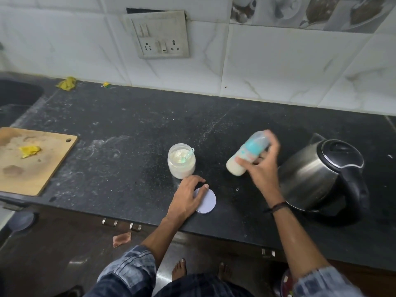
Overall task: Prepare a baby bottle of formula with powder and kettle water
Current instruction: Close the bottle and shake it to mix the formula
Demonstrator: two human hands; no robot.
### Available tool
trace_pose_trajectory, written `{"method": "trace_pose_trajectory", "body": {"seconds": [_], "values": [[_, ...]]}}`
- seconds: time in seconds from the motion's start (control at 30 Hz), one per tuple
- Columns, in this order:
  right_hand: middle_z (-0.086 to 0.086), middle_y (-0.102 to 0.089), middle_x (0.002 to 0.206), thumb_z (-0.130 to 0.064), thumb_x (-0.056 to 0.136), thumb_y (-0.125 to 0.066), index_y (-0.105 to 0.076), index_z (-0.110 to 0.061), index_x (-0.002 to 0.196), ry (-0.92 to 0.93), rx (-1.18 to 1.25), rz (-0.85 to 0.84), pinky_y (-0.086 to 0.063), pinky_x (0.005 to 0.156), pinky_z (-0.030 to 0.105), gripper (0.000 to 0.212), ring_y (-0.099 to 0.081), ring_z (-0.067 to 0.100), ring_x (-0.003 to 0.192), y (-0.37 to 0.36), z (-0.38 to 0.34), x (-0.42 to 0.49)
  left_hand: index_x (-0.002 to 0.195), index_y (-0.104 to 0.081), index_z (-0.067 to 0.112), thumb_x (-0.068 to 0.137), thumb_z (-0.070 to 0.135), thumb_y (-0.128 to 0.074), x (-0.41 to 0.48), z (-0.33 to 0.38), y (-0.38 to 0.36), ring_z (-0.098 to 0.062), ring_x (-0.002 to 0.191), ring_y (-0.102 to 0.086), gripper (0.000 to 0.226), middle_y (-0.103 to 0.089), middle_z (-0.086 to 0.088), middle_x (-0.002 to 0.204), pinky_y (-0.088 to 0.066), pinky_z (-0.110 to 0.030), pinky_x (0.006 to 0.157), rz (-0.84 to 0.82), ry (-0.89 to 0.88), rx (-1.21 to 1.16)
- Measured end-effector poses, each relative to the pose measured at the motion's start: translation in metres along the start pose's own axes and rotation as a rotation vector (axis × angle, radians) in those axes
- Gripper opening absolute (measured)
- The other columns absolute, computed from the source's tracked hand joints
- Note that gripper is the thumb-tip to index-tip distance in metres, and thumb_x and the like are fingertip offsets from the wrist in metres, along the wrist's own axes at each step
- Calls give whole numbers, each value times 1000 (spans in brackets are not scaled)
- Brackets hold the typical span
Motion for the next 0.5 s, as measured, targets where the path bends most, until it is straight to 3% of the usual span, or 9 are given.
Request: {"method": "trace_pose_trajectory", "body": {"seconds": [0.07, 0.13, 0.23, 0.27, 0.37, 0.5], "values": [[1, -57, 145, -7, 68, -93, -32, -47, 148, -7, 374, 196, -61, 89, 41, 108, -68, 23, 122, 16, -18, 0, 114, -62, 29, 104, 51, -51, 0, 0, -1, -3, 112, -52, 26, -59, 16, 116, -44, -27, 99, 7, -4, 1], [6, -62, 138, -16, 67, -94, -31, -45, 150, -68, 557, 206, -62, 79, 39, 108, -70, 21, 117, 19, -36, -2, 114, -62, 31, 104, 51, -51, 1, 0, -1, -3, 113, -52, 26, -58, 18, 116, -44, -26, 99, 10, 1, 1], [0, -69, 129, -2, 70, -92, -42, -47, 144, -11, 417, -76, -62, 84, 36, 100, -72, 19, 109, 11, -63, -5, 113, -62, 32, 104, 51, -50, 0, 0, -1, -2, 112, -52, 24, -58, 19, 115, -44, -26, 99, 10, -8, 6], [0, -69, 129, -1, 71, -92, -42, -46, 144, 21, 425, -95, -62, 85, 36, 100, -72, 20, 109, 12, -71, -6, 112, -62, 32, 103, 51, -50, 0, 0, 0, -2, 112, -51, 24, -58, 19, 115, -44, -26, 98, 7, -7, 7], [5, -64, 132, -17, 74, -95, -35, -39, 148, -66, 665, 105, -63, 82, 42, 98, -72, 26, 118, 20, -80, -3, 112, -62, 32, 103, 52, -50, 0, 2, 0, -2, 112, -51, 25, -58, 18, 116, -43, -26, 97, 8, 7, 2], [1, -71, 118, -3, 82, -86, -36, -36, 149, -104, 569, 34, -64, 79, 40, 89, -74, 23, 112, 11, -83, -9, 114, -63, 28, 104, 49, -51, -1, 2, 1, -2, 113, -51, 27, -59, 16, 117, -41, -24, 98, 9, -3, -1]]}}
Point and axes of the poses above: each hand's wrist, its own x-axis towards the middle knuckle, its own y-axis out of the back of the hand, z = x × y, the point moved 5 cm from there along x, towards the middle knuckle
